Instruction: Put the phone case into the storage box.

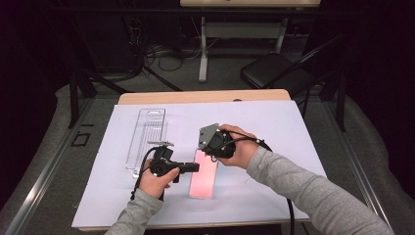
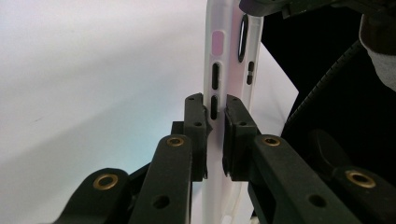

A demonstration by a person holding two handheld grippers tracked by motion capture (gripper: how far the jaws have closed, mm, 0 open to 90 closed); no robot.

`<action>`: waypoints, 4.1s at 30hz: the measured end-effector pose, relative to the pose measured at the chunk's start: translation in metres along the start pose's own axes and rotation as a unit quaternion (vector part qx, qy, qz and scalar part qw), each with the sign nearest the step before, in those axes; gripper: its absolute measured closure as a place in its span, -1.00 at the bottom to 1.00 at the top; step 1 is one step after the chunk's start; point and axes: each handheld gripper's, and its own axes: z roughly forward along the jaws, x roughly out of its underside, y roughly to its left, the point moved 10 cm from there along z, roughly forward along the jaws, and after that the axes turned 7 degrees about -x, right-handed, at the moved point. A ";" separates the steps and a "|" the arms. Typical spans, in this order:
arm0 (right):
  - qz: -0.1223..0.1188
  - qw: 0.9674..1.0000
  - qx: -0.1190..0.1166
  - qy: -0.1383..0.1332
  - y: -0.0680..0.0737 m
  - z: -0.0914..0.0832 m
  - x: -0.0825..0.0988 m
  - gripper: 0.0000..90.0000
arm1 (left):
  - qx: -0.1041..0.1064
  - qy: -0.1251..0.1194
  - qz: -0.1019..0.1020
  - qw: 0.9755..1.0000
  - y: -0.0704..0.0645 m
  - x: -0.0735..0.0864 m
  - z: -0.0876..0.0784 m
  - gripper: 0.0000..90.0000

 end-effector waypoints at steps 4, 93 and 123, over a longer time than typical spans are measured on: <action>0.003 1.000 0.000 -0.011 0.000 0.000 -0.002 0.83 | -0.005 0.000 0.000 1.000 0.002 0.000 0.000 0.83; 0.195 0.952 -0.012 -0.236 0.005 -0.043 0.019 -0.26 | -0.042 -0.153 0.116 0.980 0.003 -0.037 -0.053 0.83; 0.254 0.923 -0.077 -0.280 0.025 -0.023 0.024 -0.19 | -0.023 -0.189 0.143 0.971 -0.013 -0.038 -0.054 0.83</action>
